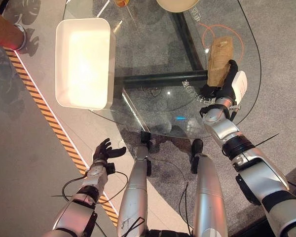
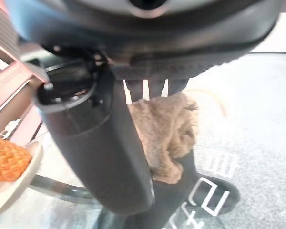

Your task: Wipe the table with a cloth and put it in the basket.

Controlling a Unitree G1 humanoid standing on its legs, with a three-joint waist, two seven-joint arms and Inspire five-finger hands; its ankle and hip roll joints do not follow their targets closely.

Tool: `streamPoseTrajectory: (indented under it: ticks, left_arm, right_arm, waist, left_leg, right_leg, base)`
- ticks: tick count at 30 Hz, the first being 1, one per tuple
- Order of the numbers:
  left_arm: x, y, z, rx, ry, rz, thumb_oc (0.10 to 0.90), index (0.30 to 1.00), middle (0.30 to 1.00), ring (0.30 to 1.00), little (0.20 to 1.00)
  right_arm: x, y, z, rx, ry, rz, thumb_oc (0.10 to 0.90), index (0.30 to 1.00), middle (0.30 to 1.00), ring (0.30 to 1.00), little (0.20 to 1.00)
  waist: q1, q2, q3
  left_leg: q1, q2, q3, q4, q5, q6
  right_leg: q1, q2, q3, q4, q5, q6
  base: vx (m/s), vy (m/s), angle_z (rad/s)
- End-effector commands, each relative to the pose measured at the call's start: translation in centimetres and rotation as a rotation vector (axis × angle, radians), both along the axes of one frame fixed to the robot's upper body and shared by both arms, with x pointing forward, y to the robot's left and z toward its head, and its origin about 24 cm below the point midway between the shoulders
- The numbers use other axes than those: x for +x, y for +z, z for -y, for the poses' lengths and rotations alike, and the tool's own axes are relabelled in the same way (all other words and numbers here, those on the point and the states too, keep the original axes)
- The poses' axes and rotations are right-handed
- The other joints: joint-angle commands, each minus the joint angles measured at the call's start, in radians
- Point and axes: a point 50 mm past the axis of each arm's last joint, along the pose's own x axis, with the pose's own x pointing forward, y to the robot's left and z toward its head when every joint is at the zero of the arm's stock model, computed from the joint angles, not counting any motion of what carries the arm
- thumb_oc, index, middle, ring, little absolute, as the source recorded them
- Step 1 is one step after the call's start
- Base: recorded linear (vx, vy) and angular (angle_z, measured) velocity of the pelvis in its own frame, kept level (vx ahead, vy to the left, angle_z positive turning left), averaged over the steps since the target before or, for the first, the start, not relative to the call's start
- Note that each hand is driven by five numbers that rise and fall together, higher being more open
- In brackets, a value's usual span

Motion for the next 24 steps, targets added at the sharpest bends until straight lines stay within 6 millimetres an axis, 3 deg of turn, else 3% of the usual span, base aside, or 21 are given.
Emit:
streamPoseTrajectory:
  ticks: [1,5,6,7,8,24]
  left_arm:
    - [0.0,0.1,-0.9,0.043,0.038,-0.016,0.8,0.9,0.9,0.9,0.9]
    - [0.1,0.2,-0.8,0.046,0.036,-0.012,0.8,0.9,0.9,0.9,0.9]
    - [0.1,0.2,-0.8,0.047,0.035,-0.012,0.8,0.9,0.9,0.9,0.9]
    - [0.1,0.2,-0.8,0.048,0.035,-0.011,0.8,0.9,0.9,0.9,0.9]
    - [0.1,0.2,-0.7,0.047,0.033,-0.009,0.8,0.9,0.9,0.9,0.9]
    - [0.3,0.4,-0.6,0.047,0.037,-0.009,0.8,0.9,0.9,0.9,0.9]
  right_arm:
    - [0.4,3.3,0.0,-0.025,-0.037,0.126,0.8,0.9,0.9,0.9,0.9]
    - [0.3,3.1,0.0,-0.026,-0.045,0.128,0.8,0.9,0.9,0.9,0.9]
    - [0.3,3.1,0.0,-0.027,-0.046,0.129,0.671,0.789,0.789,0.789,0.771]
    - [0.3,3.0,0.0,-0.028,-0.046,0.131,0.476,0.622,0.622,0.622,0.576]
    - [0.3,3.1,-0.1,-0.036,-0.047,0.136,0.1,0.3,0.3,0.3,0.2]
    - [0.3,4.1,-0.5,-0.1,-0.029,0.172,0.1,0.3,0.3,0.3,0.2]
  waist:
    - [-0.006,0.008,-0.018]
    - [-0.006,0.008,-0.018]
    - [-0.005,0.008,-0.018]
    - [-0.005,0.008,-0.018]
    - [-0.005,0.008,-0.018]
    - [-0.006,0.007,-0.018]
  left_leg:
    - [-0.007,-0.105,0.103,0.138,-0.139,0.1]
    - [-0.008,-0.105,0.103,0.138,-0.14,0.101]
    - [-0.008,-0.105,0.103,0.138,-0.14,0.102]
    - [-0.008,-0.105,0.103,0.137,-0.14,0.102]
    - [-0.008,-0.105,0.102,0.137,-0.14,0.102]
    - [-0.008,-0.106,0.101,0.127,-0.135,0.102]
  right_leg:
    - [0.034,0.043,-0.056,-0.213,0.13,-0.023]
    - [0.034,0.044,-0.056,-0.215,0.13,-0.023]
    - [0.034,0.044,-0.056,-0.215,0.13,-0.023]
    - [0.034,0.044,-0.056,-0.215,0.131,-0.023]
    - [0.034,0.044,-0.057,-0.216,0.131,-0.023]
    - [0.032,0.05,-0.056,-0.223,0.136,-0.02]
  base:
    - [0.0,0.0,0.0]
    - [0.0,0.0,0.0]
    - [0.0,0.0,0.0]
    - [0.0,0.0,0.0]
    - [0.0,0.0,0.0]
    - [0.0,0.0,0.0]
